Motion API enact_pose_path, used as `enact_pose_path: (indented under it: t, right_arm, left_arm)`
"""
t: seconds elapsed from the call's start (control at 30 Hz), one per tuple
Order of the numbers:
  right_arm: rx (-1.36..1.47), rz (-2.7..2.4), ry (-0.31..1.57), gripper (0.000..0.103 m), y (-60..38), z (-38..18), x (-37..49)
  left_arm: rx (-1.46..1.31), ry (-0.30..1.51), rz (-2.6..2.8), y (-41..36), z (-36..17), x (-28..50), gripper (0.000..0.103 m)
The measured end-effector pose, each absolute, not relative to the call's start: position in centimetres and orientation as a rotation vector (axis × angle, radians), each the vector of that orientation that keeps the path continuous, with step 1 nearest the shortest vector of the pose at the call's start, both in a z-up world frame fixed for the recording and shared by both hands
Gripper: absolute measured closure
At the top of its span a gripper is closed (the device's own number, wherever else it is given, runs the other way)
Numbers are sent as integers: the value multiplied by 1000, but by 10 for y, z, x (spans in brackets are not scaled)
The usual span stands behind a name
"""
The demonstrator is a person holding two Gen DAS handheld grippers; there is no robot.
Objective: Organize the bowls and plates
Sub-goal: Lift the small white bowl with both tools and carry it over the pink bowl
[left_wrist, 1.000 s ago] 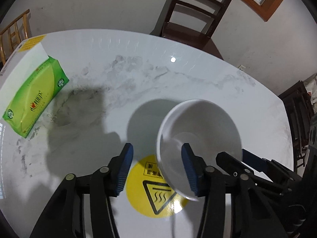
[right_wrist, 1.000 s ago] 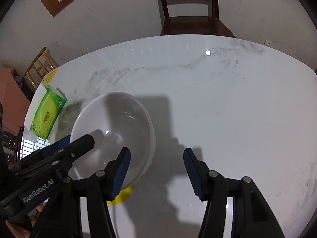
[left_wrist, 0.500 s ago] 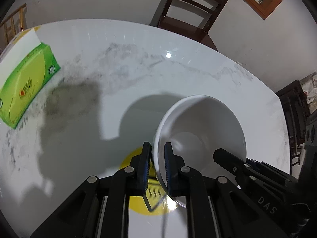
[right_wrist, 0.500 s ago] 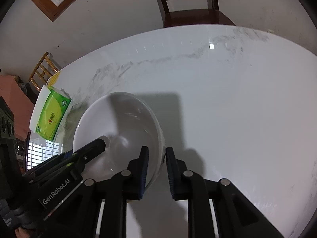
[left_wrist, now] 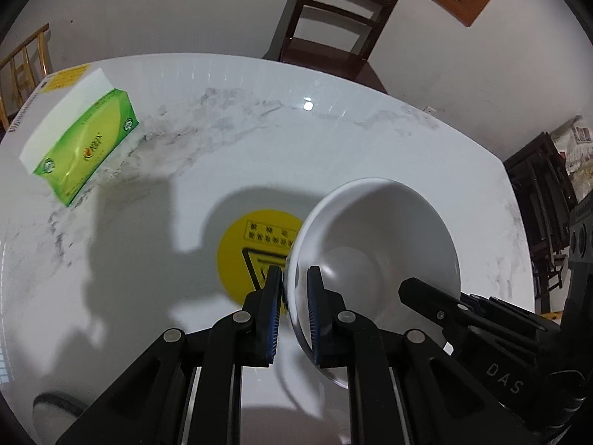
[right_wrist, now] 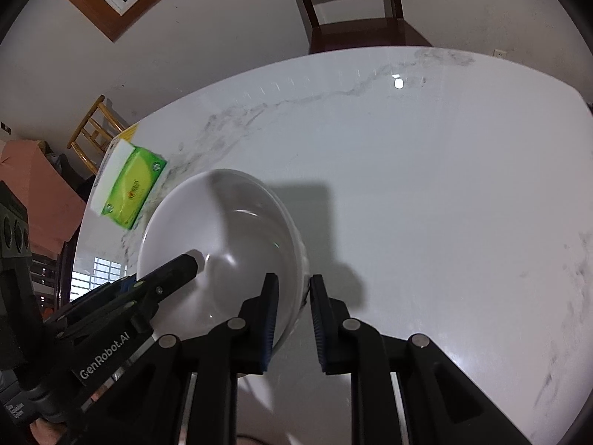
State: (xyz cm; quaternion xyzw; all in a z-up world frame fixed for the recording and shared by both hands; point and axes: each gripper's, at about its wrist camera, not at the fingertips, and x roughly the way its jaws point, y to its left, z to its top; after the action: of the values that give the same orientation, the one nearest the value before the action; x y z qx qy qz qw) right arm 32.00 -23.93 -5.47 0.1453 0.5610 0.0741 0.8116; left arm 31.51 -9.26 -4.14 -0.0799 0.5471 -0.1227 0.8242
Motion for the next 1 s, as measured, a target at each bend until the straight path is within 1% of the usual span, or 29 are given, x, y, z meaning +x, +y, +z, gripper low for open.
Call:
enact_pose_path:
  t: [0.37,0.63,1.0]
  right_arm:
    - [273,146,1138,85,-237,1,246]
    - [269,154,1129,85,-227,17,198]
    - [250,179,1127,85,-209,21,146]
  left_arm:
    - [-146,1129,-298,-94,8,249,92]
    - [-141,1132,-308,-86,20,207,92]
    - [-148,1131,-307,-64,23,151,92]
